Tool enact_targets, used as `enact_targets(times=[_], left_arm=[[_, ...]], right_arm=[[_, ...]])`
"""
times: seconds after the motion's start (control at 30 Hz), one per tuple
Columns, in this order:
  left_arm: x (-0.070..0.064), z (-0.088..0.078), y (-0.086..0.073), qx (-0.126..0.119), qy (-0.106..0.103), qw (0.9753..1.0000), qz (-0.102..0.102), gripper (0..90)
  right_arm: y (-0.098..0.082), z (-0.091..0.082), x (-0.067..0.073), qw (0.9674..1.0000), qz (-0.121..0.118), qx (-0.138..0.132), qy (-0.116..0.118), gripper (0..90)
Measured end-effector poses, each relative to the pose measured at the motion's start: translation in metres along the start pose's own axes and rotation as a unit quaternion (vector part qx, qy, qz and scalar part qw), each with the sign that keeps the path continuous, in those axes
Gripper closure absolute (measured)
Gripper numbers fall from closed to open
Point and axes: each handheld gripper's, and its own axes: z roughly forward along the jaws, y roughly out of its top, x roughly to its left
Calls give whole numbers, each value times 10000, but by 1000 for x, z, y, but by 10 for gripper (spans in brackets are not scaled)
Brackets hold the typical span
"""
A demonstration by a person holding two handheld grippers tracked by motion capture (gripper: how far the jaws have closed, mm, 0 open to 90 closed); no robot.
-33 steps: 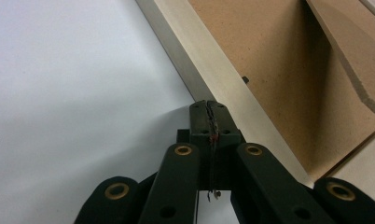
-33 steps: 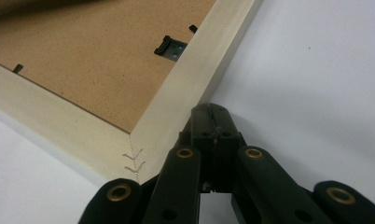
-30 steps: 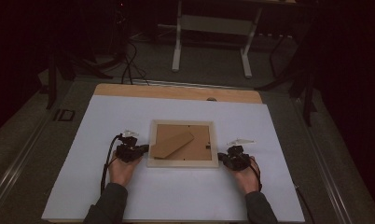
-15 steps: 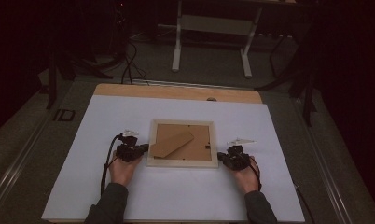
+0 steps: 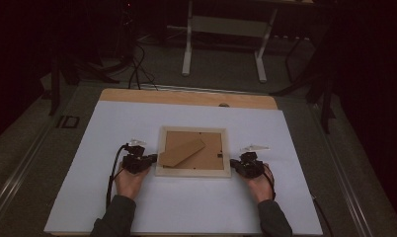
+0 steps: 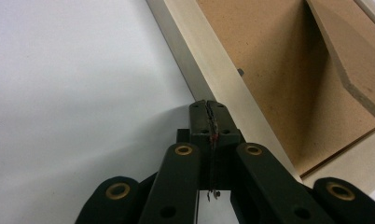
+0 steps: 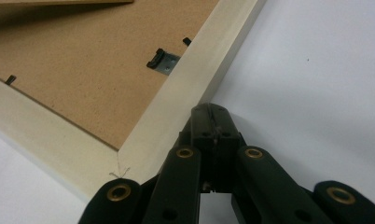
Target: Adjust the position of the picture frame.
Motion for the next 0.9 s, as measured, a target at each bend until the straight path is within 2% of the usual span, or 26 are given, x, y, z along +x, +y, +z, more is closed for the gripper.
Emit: enact_targets(times=[0.3, 0.47, 0.57, 0.63, 0.7, 0.9], left_arm=[[-3, -1, -2, -31, 84, 10000, 35, 900], [-4, -1, -4, -82, 125, 9998, 155, 900], [-4, -2, -3, -104, 161, 9997, 155, 884], [-2, -3, -3, -99, 142, 9997, 157, 853], [-1, -4, -3, -94, 217, 9996, 169, 841], [4, -10, -2, -154, 390, 9990, 174, 794]], right_arm=[[2, 2, -1, 10000, 8, -1, -24, 899], [1, 2, -3, 10000, -60, -54, 29, 896], [1, 1, -2, 9998, -155, -92, -105, 838], [1, 0, -2, 9997, -155, -117, -141, 828], [1, -4, -3, 9994, -173, -174, -235, 814], [4, -16, -8, 9987, -158, -396, -285, 760]])
